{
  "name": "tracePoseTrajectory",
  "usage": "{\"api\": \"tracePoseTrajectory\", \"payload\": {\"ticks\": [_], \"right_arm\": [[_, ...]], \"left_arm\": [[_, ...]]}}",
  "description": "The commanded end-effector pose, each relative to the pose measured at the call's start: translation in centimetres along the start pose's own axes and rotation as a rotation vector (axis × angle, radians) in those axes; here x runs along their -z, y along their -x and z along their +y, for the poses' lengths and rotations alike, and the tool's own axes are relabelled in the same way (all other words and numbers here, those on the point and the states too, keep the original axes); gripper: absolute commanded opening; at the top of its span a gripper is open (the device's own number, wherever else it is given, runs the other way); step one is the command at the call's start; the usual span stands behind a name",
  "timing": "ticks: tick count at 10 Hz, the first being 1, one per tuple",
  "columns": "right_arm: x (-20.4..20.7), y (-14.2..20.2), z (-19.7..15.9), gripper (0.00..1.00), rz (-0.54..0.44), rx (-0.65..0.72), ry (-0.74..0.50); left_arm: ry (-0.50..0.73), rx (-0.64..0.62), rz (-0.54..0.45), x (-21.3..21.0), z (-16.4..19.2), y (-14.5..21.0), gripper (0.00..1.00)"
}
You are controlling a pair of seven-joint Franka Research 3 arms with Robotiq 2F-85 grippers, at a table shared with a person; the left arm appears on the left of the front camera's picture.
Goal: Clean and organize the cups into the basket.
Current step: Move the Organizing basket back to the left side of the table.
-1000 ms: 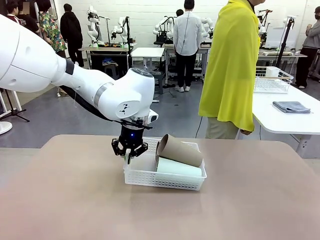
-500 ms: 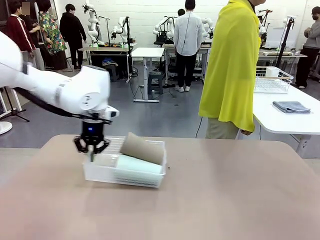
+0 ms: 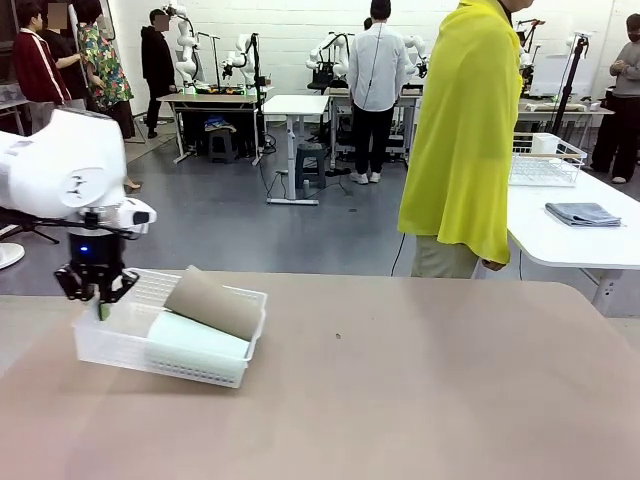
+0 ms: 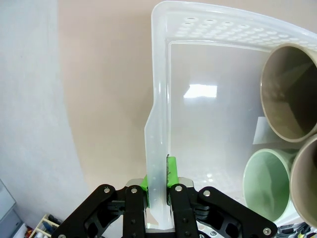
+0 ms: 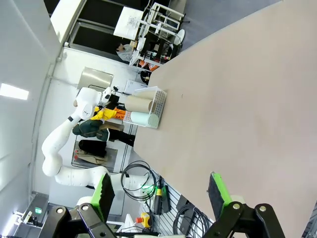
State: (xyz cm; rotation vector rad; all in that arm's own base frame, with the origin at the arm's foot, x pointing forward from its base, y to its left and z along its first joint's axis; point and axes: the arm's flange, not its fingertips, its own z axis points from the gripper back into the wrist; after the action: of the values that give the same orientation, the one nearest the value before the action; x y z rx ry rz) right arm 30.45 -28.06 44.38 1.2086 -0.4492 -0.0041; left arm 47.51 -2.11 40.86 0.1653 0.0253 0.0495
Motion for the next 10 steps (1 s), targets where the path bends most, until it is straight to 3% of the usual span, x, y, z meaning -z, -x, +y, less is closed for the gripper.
{"api": "tracePoseTrajectory", "payload": {"ticks": [1, 6, 10], "right_arm": [[0.0, 0.0, 0.1, 1.0, -0.009, -0.007, 0.012], [0.0, 0.0, 0.1, 1.0, -0.009, -0.007, 0.012], [0.0, 0.0, 0.1, 1.0, -0.009, -0.007, 0.012]], "left_arm": [[0.015, -0.031, -0.055, 0.4, 2.7, 1.6, 0.06], [0.011, -0.158, -0.118, 2.0, 7.7, 2.7, 0.06], [0.039, -0.14, -0.104, 3.6, 7.4, 1.6, 0.06]]}}
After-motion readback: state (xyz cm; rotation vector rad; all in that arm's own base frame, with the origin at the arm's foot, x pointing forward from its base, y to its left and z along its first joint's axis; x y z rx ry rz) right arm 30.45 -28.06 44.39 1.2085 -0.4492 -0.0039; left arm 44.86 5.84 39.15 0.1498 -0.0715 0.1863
